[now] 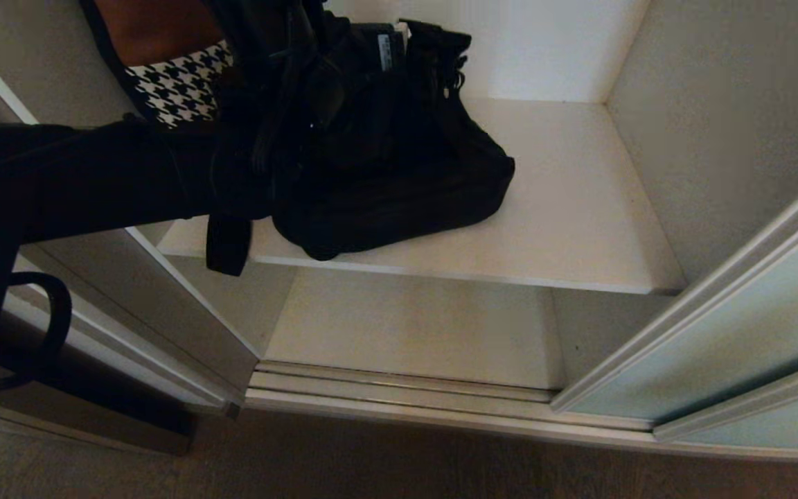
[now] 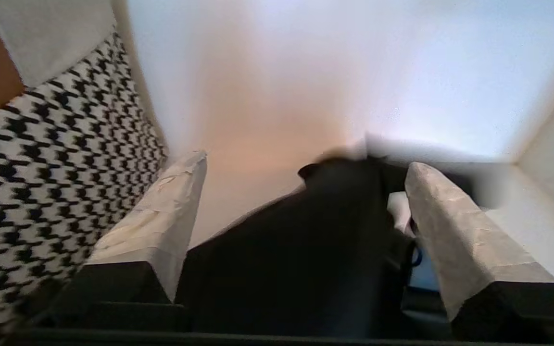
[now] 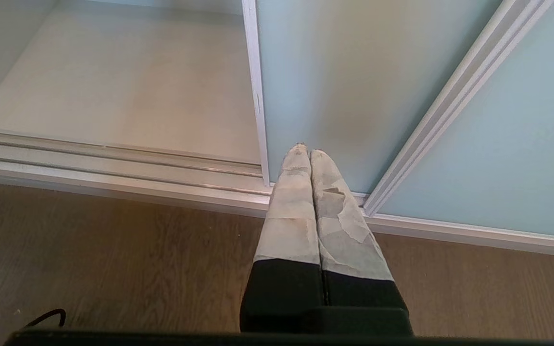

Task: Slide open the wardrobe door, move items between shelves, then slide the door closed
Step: Place the basket on the higher shelf

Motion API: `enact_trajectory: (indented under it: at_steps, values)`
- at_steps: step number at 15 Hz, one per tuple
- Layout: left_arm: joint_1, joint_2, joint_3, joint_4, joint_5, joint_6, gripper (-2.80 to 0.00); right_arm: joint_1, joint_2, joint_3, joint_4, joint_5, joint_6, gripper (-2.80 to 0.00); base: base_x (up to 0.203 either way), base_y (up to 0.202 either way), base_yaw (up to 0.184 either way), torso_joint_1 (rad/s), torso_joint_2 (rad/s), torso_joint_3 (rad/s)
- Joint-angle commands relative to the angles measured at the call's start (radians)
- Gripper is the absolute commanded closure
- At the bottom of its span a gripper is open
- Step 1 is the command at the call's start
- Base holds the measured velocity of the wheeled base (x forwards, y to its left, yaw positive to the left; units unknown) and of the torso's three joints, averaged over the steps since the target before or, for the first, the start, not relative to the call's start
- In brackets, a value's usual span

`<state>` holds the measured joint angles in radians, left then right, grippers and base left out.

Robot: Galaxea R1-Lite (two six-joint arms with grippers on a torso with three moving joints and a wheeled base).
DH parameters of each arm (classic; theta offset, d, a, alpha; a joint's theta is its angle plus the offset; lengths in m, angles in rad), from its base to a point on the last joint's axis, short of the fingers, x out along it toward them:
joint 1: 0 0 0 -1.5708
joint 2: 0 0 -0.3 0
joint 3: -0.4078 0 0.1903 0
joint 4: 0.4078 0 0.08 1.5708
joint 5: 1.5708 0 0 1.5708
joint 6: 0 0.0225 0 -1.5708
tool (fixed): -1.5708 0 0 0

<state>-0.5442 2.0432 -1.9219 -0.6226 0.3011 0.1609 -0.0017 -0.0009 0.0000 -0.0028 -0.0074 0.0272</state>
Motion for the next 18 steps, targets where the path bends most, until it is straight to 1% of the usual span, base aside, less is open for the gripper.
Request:
enact_trajectory:
  at_steps: [1,4,8,10,11,12,14,18]
  values:
    - [0.006,-0.002,-0.004,0.019,0.003,0.015,-2.80,0.000,0.001,0.002,0.000,0.000,0.000,0.00,0.000,0.000,0.000,0.000,0.00,0.000]
    - [0.020,-0.012,-0.005,0.094,0.007,0.046,-2.80,0.000,0.001,0.002,0.000,0.000,0.000,0.00,0.000,0.000,0.000,0.000,0.00,0.000]
    - [0.021,-0.070,-0.004,0.083,0.011,0.046,-2.80,0.000,0.001,0.002,0.000,0.000,0.000,0.00,0.000,0.000,0.000,0.000,0.00,0.000]
    - [0.019,-0.117,-0.002,0.098,0.010,0.046,-2.80,0.000,0.001,0.002,0.000,0.000,0.000,0.00,0.000,0.000,0.000,0.000,0.00,0.000]
    - [0.012,-0.125,0.003,0.100,0.020,0.045,0.00,0.000,0.001,0.002,0.000,0.000,-0.001,0.00,0.000,0.000,0.000,0.000,0.00,0.000]
    - [0.004,-0.127,-0.006,0.103,0.034,0.045,0.00,0.000,0.001,0.002,0.000,0.000,0.000,0.00,0.000,0.000,0.000,0.000,0.00,0.000]
    - [-0.008,-0.162,0.033,0.133,0.055,0.048,0.00,0.000,0.001,0.002,0.000,0.000,0.000,0.00,0.000,0.000,0.000,0.000,0.00,0.000]
    - [0.002,-0.291,0.099,0.317,0.055,0.015,0.00,0.000,0.001,0.002,0.000,0.000,0.000,0.00,0.000,0.000,0.000,0.000,0.00,0.000]
